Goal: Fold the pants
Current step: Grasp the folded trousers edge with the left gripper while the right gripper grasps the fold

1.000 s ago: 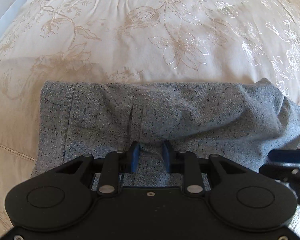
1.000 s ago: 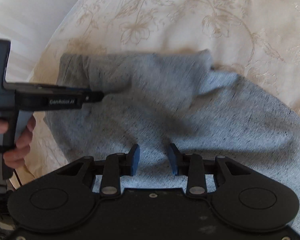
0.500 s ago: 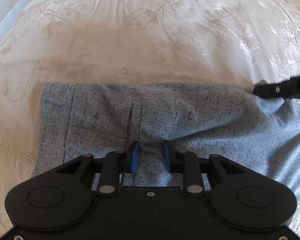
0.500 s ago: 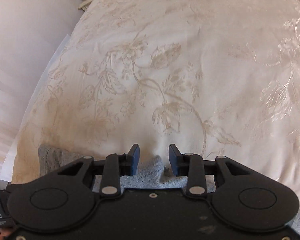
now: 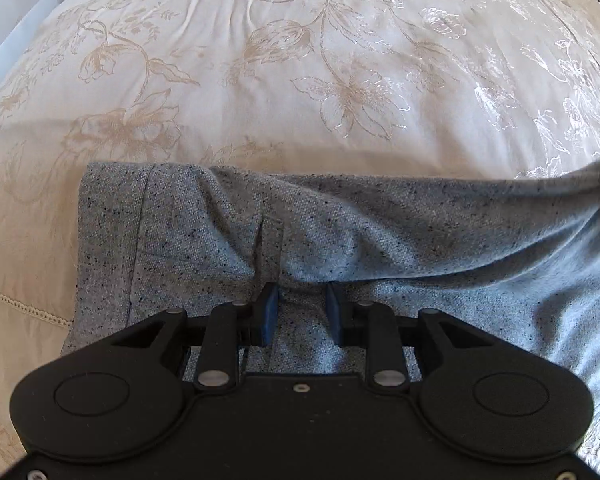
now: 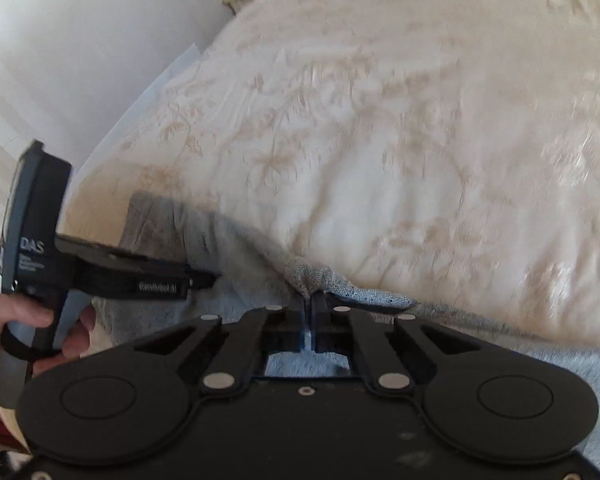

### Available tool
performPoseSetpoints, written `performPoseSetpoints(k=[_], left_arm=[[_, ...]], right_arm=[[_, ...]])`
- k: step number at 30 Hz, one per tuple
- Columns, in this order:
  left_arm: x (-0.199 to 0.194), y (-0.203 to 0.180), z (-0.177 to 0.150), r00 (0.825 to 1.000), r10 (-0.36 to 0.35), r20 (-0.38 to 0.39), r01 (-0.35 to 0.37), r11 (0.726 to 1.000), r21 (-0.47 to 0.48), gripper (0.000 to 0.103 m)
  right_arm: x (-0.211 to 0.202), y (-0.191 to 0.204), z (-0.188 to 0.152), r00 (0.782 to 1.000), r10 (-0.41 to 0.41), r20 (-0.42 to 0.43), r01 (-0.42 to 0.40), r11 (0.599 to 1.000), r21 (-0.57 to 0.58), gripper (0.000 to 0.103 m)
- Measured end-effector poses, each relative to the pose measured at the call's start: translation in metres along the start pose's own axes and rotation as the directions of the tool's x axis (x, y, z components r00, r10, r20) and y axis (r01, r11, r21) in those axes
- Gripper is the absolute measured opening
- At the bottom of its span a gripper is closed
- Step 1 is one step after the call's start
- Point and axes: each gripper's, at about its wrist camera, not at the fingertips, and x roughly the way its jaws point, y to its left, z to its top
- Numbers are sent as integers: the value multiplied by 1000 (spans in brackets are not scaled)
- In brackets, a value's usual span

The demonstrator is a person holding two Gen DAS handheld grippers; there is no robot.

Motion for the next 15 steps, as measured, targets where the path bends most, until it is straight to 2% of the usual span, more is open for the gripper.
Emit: performPoseSetpoints(k=[1,2,4,5,7,8,9,11,13,15], left_arm=[[0,0,0,1000,3,1,-3,1000,1,36],[1,-1,-1,1000,6,3,-6,1000,1,36],[1,-2,0,1000,8,0,-8,1000,1,36],[1,-2,0,1000,7,-3,-7,1000,-1,36],[0,0,1,1000,2,-3,-2,1000,-4,36],[0,0,0,1000,-2,-1,2,1000,-5,36],[0,1,0,1000,-4,2,4,1000,-5,36],[-1,1,-2,1000,-6,9,6,1000,1,36],[-1,-1,-3,1000,0,12,0,1000,10,37],[-1,-2,-3,1000,5,11,-6,1000,19,37]], right_arm=[[-18,10,2,994,-50,97,54,998,-33,4],[-25,20,3,984,-81,156,95,992,-80,3],[-20,41,-5,978,-116,174,154,962,-225,4],[-9,46,-10,985,-114,129,145,952,-268,3],[12,47,-25,994,-106,-3,101,955,-278,3],[17,46,-30,994,-111,-22,100,954,-283,3],[16,48,-29,994,-113,-4,107,951,-291,3],[4,48,-11,988,-121,91,142,952,-272,3],[-6,41,13,969,-152,195,196,953,-231,3],[2,31,34,965,-169,199,210,956,-205,3]])
